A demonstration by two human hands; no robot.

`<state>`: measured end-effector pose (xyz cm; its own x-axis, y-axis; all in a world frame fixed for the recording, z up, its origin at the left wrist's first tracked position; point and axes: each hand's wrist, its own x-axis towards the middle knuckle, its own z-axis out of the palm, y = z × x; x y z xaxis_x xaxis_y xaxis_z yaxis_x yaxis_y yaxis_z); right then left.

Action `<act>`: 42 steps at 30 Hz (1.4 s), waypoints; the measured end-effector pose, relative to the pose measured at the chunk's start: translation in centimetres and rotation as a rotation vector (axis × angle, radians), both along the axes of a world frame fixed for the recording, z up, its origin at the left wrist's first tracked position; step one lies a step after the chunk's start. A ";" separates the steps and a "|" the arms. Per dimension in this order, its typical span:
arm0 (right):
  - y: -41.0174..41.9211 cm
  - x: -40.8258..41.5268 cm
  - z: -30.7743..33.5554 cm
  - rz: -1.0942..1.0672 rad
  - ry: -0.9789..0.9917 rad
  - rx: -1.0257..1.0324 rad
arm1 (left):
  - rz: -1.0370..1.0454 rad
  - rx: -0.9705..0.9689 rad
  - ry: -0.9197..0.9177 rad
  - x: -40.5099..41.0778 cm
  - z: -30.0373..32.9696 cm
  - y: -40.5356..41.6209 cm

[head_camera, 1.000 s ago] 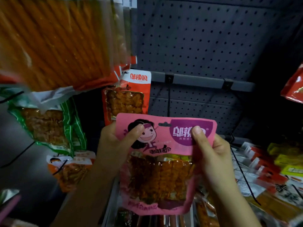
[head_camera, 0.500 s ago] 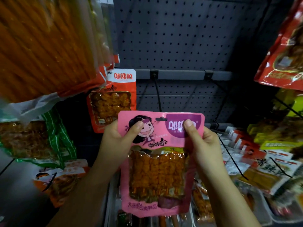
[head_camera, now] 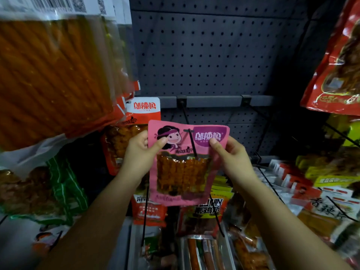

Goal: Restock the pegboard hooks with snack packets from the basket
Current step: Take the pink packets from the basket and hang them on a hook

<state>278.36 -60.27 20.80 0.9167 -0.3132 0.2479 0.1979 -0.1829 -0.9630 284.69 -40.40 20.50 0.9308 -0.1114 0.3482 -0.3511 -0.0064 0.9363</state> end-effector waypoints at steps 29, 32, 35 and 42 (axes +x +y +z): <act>-2.6 4.5 -4.4 -0.364 0.013 -0.001 | 0.304 -0.020 -0.065 0.8 -2.8 -1.8; -3.2 -1.1 -6.5 -0.334 0.017 0.123 | 0.064 0.055 0.002 -4.2 -5.7 -4.2; -5.1 -8.7 -8.7 -0.358 0.047 0.204 | -0.201 0.154 0.088 -9.1 -8.5 -7.6; -12.3 -26.8 -17.4 -0.586 0.308 0.274 | -0.594 0.280 0.257 -19.5 -16.2 -17.9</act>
